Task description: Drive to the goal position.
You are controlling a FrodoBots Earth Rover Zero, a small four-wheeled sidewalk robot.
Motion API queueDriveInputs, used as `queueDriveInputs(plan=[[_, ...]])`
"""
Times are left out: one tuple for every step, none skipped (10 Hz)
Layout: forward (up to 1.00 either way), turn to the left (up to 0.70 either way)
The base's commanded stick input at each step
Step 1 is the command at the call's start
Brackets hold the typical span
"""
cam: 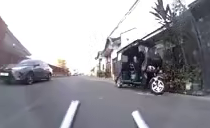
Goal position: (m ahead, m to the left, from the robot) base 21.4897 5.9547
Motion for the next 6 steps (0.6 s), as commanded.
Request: queueDriveInputs(plan=[[0.85,0.00],[0.85,0.00],[0.85,0.00],[0.85,-0.16],[0.85,-0.33],[0.85,-0.34]])
